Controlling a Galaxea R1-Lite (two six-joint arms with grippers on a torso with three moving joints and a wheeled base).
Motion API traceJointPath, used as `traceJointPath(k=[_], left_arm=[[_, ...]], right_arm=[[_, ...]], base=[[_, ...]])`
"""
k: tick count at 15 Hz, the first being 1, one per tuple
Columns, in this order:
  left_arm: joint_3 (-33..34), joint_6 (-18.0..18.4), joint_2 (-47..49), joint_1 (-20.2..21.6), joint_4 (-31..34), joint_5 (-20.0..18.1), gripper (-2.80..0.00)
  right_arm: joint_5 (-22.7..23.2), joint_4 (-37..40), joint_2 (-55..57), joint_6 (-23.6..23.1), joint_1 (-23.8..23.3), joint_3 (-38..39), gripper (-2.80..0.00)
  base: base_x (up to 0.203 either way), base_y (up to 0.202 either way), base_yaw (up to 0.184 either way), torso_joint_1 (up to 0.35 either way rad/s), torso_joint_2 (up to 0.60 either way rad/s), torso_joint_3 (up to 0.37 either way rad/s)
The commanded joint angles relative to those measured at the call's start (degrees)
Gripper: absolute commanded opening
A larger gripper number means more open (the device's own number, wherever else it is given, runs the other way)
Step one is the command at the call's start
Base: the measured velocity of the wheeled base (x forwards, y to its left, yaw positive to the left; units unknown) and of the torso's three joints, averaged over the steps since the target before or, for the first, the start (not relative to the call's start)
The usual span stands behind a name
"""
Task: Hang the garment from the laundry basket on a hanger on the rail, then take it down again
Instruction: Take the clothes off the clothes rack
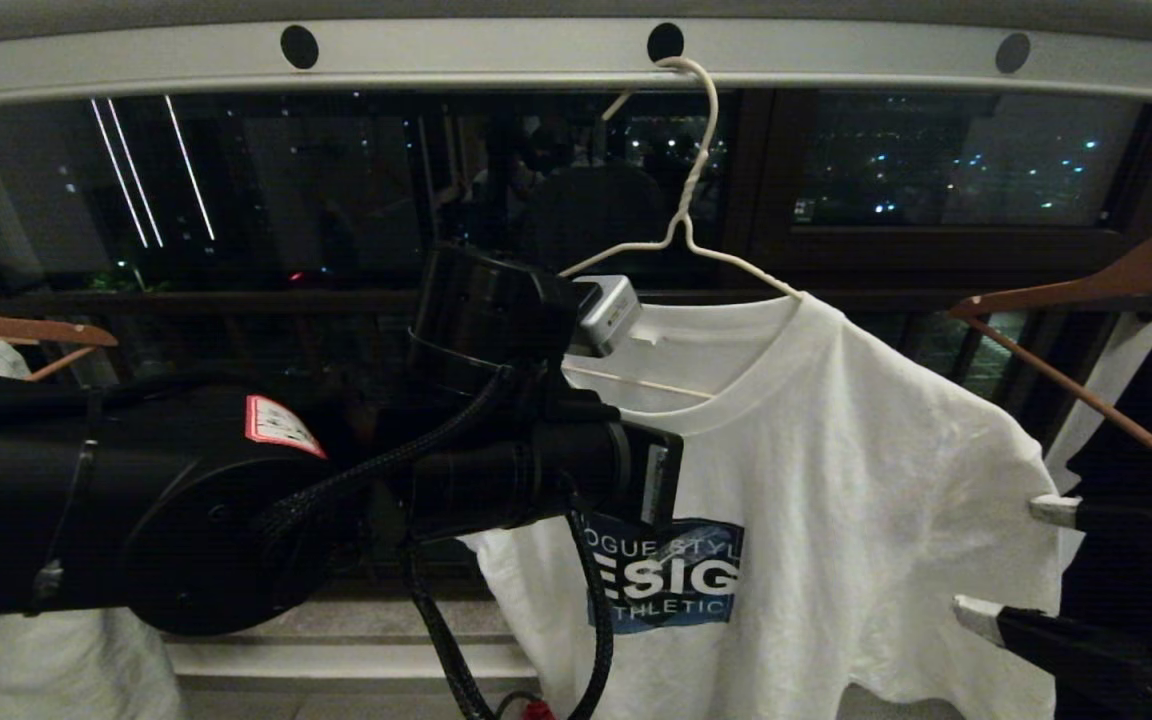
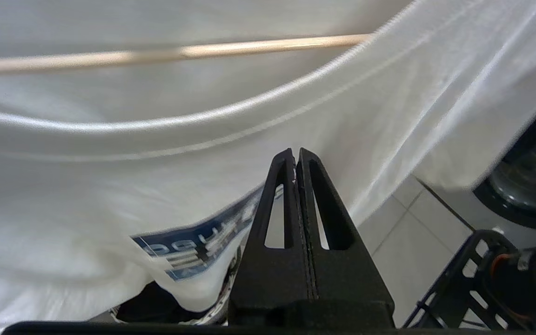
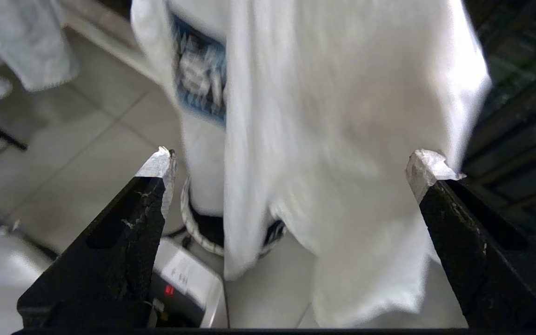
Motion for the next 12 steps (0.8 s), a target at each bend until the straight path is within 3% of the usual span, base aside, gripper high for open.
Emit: traceJointPath(k=[1, 5, 9, 12], left_arm=[[-0.2, 0.0, 0.5, 0.0, -0.1, 0.2, -2.8], [-0.3, -0.1, 0.2, 0.0, 0.0, 0.2, -2.8], [-0.4, -0.1, -0.4, 0.0, 0.2, 0.3, -2.8], [-0.3, -0.1, -0.6, 0.0, 0.2, 0.7, -2.8]], right_arm=[[0.0, 1.8, -2.5, 0.0, 0.0, -0.5, 0.0], [-0.2, 1.6, 0.5, -0.1, 0.0, -0.6, 0.0], [2.1, -2.3, 11.5, 0.1, 1.1, -0.7, 0.0], [4.2, -7.8, 18.1, 0.8, 7.7, -0.9, 0.0]], base=[[0.0, 0.0, 0.0, 0.0, 0.0, 0.0], [0.0, 0.0, 0.0, 0.0, 0.0, 0.0], [0.0, 0.0, 0.0, 0.0, 0.0, 0.0], [0.0, 0.0, 0.0, 0.0, 0.0, 0.0]])
